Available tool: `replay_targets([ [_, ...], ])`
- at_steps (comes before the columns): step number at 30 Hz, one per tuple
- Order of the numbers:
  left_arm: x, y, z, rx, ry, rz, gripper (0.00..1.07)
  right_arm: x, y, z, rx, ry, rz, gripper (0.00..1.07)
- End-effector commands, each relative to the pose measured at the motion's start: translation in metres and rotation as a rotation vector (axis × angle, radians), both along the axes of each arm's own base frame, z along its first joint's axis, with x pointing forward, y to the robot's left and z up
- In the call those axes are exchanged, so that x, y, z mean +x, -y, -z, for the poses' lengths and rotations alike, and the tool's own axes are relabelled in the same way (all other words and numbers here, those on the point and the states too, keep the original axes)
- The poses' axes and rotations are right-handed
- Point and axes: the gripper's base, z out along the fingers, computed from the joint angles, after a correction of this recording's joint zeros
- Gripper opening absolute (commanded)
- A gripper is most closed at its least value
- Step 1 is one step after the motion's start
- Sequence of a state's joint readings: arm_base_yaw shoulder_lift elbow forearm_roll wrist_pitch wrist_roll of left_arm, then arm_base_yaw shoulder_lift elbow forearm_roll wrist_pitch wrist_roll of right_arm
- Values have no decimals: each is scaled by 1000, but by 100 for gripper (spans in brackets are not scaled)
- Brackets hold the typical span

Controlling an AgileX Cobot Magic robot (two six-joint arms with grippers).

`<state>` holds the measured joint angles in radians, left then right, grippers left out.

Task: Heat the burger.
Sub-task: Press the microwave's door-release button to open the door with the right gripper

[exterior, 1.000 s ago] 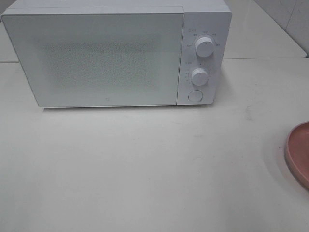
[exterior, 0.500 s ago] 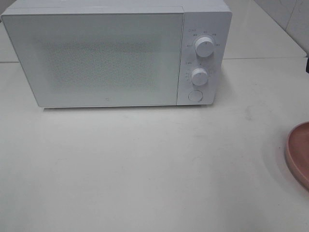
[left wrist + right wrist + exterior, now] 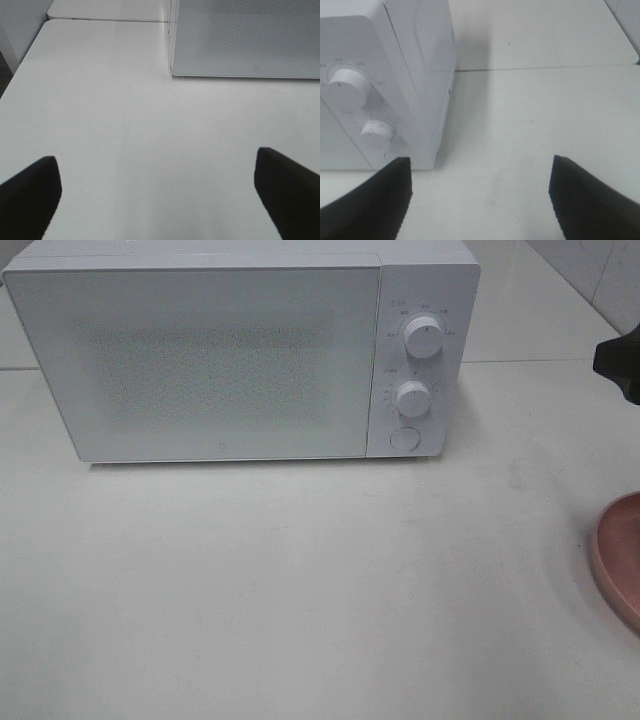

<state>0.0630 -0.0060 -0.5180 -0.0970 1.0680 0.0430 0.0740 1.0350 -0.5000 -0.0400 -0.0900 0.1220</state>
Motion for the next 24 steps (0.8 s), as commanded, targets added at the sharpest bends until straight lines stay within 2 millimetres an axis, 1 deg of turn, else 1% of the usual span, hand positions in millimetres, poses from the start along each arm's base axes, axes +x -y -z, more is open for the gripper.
replay_targets([
  [1,-4,0,1,2,22,6,98,8,-1,1,14,98,-3,75],
  [2,-4,0,1,2,22,6,98,11,-2,5,13,143,-8,75],
  [5,-4,0,1,2,22,6,98,13,-2,8,15,166,-10,75],
  [7,-4,0,1,2,22,6,98,17,-3,22,15,204,-16,75],
  [8,-4,0,1,2,22,6,98,17,-3,22,15,204,-16,75],
  [10,-4,0,1,2,22,6,98,19,-13,29,9,252,-44,75],
  [11,-4,0,1,2,22,6,98,19,-13,29,9,252,-44,75],
  [13,-4,0,1,2,22,6,98,21,-22,37,-7,284,-38,75],
  [15,-4,0,1,2,22,6,98,21,-24,40,-20,292,-38,75],
  [16,-4,0,1,2,22,6,98,22,-32,44,-28,302,-29,75],
  [17,-4,0,1,2,22,6,98,22,-32,44,-28,302,-29,75],
  [19,-4,0,1,2,21,6,98,23,-41,48,-56,329,-22,75],
  [20,-4,0,1,2,21,6,98,23,-41,48,-56,329,-22,75],
  [21,-4,0,1,2,21,6,98,23,-47,50,-68,354,-11,75],
  [23,-4,0,1,2,21,6,98,23,-49,51,-66,361,0,75],
  [24,-4,0,1,2,21,6,98,23,-54,52,-57,382,16,75],
])
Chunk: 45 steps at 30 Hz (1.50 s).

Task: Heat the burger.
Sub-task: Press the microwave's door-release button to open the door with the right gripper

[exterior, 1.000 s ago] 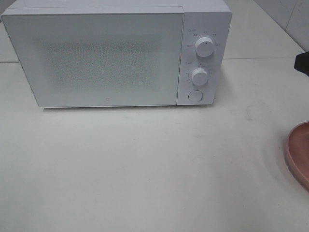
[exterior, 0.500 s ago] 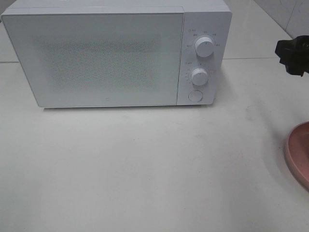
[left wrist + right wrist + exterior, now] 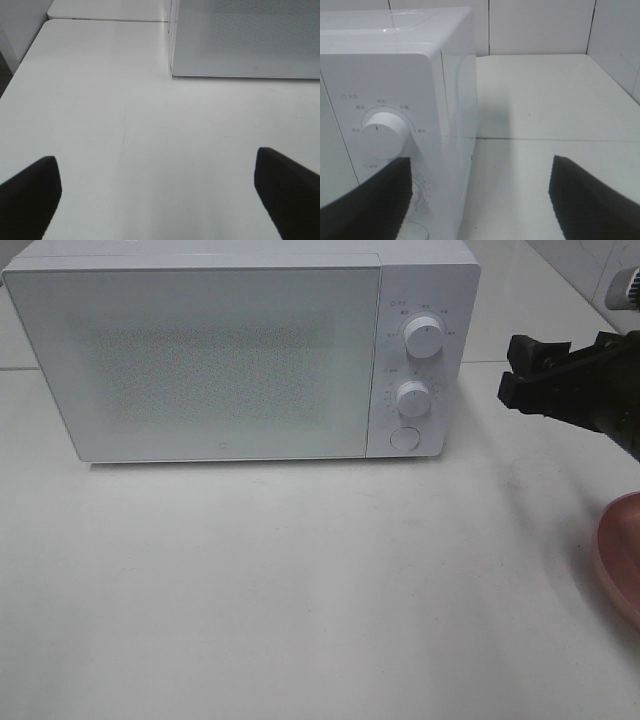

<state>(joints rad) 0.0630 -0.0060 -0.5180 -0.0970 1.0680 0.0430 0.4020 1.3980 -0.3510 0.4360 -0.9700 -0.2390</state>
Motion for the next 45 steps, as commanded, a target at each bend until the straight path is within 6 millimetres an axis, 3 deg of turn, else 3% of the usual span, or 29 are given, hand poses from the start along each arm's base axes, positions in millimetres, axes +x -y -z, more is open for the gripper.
replay_targets([
  [1,-4,0,1,2,21,6,98,-1,-4,-1,-4,52,34,75],
  [11,-4,0,1,2,21,6,98,-8,-28,13,-32,152,88,75],
  [19,-4,0,1,2,21,6,98,-18,-43,23,-50,127,113,75],
  [37,-4,0,1,3,21,5,98,-24,-56,37,-97,75,95,75],
  [42,-4,0,1,3,21,5,98,-24,-56,38,-37,73,100,75],
  [45,-4,0,1,3,21,5,98,-24,-56,38,138,66,115,75],
])
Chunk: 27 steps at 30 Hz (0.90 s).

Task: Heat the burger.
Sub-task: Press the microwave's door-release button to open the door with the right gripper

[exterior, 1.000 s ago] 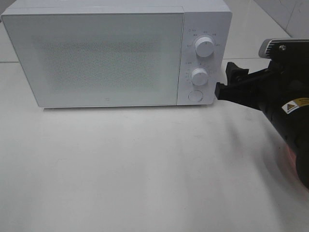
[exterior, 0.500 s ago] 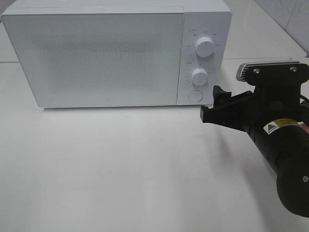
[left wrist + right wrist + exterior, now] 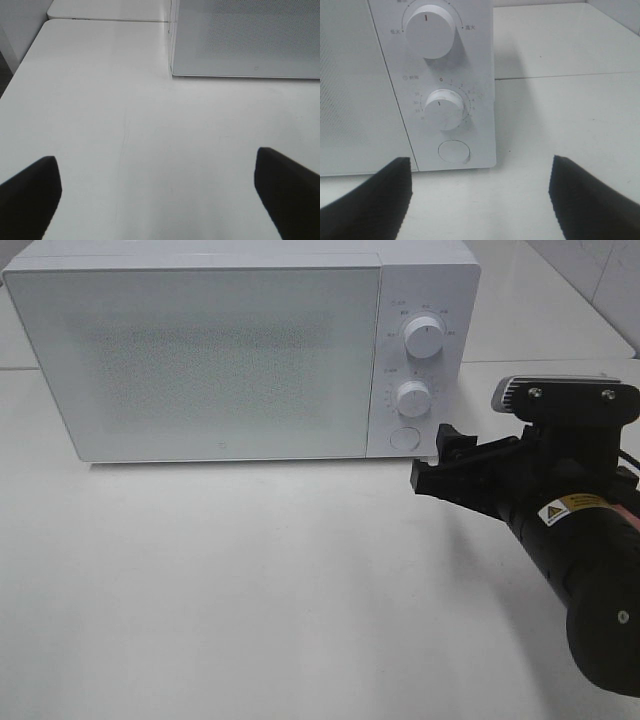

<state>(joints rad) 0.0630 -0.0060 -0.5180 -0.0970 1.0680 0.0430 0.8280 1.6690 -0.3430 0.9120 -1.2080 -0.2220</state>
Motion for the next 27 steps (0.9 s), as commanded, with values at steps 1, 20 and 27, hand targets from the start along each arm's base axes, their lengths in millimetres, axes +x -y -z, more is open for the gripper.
replay_targets([
  [1,-4,0,1,3,21,5,98,3,3,-17,95,184,57,75],
  [20,-4,0,1,3,21,5,98,0,-1,0,1145,-21,282,41],
  [27,-4,0,1,3,21,5,98,0,-1,0,1290,-24,319,15],
])
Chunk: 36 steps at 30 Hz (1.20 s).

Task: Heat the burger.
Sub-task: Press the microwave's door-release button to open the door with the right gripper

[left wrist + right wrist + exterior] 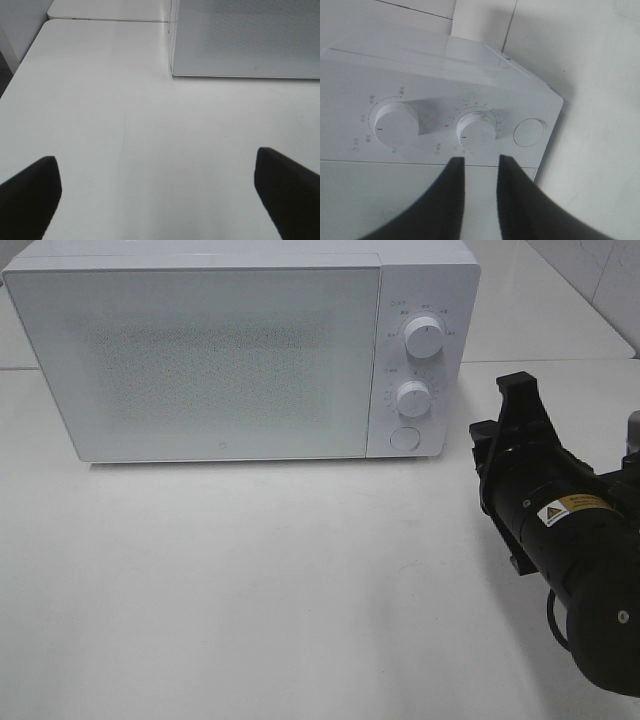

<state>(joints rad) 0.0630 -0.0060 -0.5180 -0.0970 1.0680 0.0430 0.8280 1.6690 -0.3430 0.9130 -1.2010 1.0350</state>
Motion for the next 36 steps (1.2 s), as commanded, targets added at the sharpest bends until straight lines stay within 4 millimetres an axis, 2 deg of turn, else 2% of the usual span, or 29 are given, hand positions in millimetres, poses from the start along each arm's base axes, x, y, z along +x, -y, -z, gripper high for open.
replay_targets([
  [1,-4,0,1,3,21,5,98,0,-1,-1,115,-2,20,7],
  [2,-4,0,1,3,21,5,98,0,-1,-1,115,-2,20,7],
  [3,-4,0,1,3,21,5,98,0,-2,1,146,-24,24,1],
  [5,-4,0,1,3,21,5,98,-1,-2,2,161,-39,25,0],
  [9,-4,0,1,3,21,5,98,-3,-4,8,205,-108,26,0],
  [22,-4,0,1,3,21,5,98,-4,-3,14,227,-174,48,0],
  [36,-4,0,1,3,21,5,98,19,-27,33,256,-206,29,0],
])
